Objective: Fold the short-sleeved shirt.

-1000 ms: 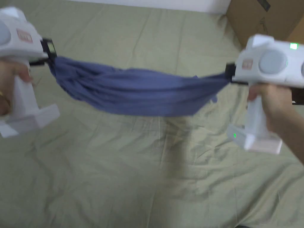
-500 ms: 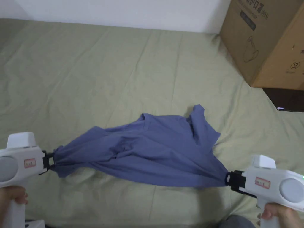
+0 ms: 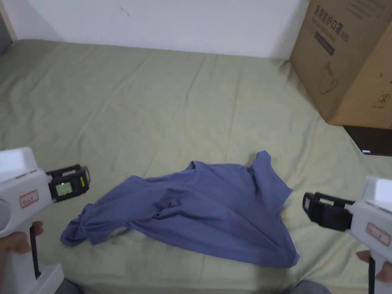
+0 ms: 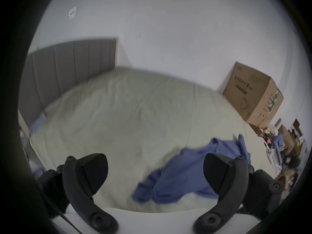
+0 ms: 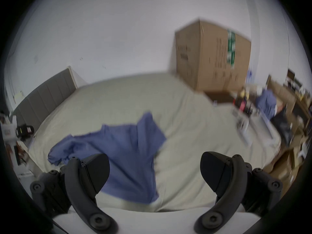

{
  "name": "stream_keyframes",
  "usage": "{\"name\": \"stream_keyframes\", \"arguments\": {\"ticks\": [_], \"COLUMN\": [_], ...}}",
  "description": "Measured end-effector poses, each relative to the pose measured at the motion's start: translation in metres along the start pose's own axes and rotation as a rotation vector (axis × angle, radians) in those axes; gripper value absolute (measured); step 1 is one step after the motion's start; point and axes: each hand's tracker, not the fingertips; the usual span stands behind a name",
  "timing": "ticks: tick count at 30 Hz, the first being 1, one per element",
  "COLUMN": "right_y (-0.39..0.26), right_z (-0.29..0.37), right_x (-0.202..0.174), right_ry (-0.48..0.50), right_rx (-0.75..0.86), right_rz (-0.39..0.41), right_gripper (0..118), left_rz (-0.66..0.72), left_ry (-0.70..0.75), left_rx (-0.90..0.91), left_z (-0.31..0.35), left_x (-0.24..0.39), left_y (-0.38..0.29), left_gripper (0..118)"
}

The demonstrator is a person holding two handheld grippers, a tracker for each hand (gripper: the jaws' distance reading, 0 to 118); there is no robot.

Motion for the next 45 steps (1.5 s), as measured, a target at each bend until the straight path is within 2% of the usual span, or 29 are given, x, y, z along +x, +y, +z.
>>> {"name": "stream_keyframes", "arguments": {"ticks": [3, 6, 9, 10, 13, 14, 16, 18, 19, 20, 34, 37, 39, 40, 42, 44, 45], "right_y": [0.024, 0.037, 0.041, 0.041, 0.039, 0.038, 0.035, 0.032, 0.031, 0.029, 0.023, 0.021, 0.020, 0.020, 0.017, 0.016, 0.015], "right_z": [0.025, 0.045, 0.052, 0.052, 0.052, 0.053, 0.055, 0.055, 0.055, 0.055, 0.051, 0.051, 0.050, 0.049, 0.049, 0.048, 0.048], "right_x": [-0.016, -0.039, -0.057, -0.062, -0.073, -0.075, -0.080, -0.082, -0.083, -0.086, -0.079, -0.077, -0.074, -0.074, -0.072, -0.068, -0.068], "right_ry": [-0.020, 0.002, 0.029, 0.033, 0.042, 0.045, 0.057, 0.070, 0.076, 0.073, 0.078, 0.085, 0.092, 0.092, 0.083, 0.083, 0.079], "right_rx": [0.173, 0.297, 0.346, 0.358, 0.368, 0.367, 0.373, 0.373, 0.369, 0.367, 0.354, 0.340, 0.329, 0.323, 0.318, 0.312, 0.308], "right_rz": [0.072, 0.067, 0.040, 0.037, 0.043, 0.048, 0.051, 0.046, 0.047, 0.045, -0.002, -0.001, -0.003, 0.002, 0.006, -0.002, -0.005], "right_gripper": [109, 110, 113, 113, 111, 106, 88, 42, 15, 0, 0, 0, 0, 0, 0, 0, 0], "left_rz": [-0.108, -0.161, -0.181, -0.194, -0.216, -0.215, -0.215, -0.230, -0.236, -0.241, -0.204, -0.205, -0.193, -0.173, -0.111, -0.068, -0.057], "left_ry": [0.004, -0.019, -0.045, -0.061, -0.081, -0.089, -0.119, -0.125, -0.123, -0.119, -0.121, -0.122, -0.096, -0.101, -0.128, -0.112, -0.104], "left_rx": [0.196, 0.319, 0.345, 0.348, 0.364, 0.358, 0.320, 0.306, 0.308, 0.308, 0.297, 0.265, 0.167, 0.131, 0.051, -0.044, -0.105], "left_z": [0.022, 0.037, 0.041, 0.041, 0.046, 0.046, 0.047, 0.047, 0.048, 0.048, 0.054, 0.051, 0.043, 0.037, 0.024, 0.008, 0.000], "left_x": [0.029, 0.057, 0.076, 0.081, 0.092, 0.093, 0.095, 0.098, 0.099, 0.100, 0.096, 0.093, 0.089, 0.085, 0.073, 0.062, 0.057], "left_y": [0.014, 0.019, 0.019, 0.017, 0.011, 0.010, 0.009, 0.007, 0.004, 0.003, -0.002, 0.001, 0.008, 0.012, 0.019, 0.025, 0.027], "left_gripper": [116, 116, 111, 105, 56, 41, 25, 2, 0, 0, 0, 0, 0, 8, 44, 85, 95]}}
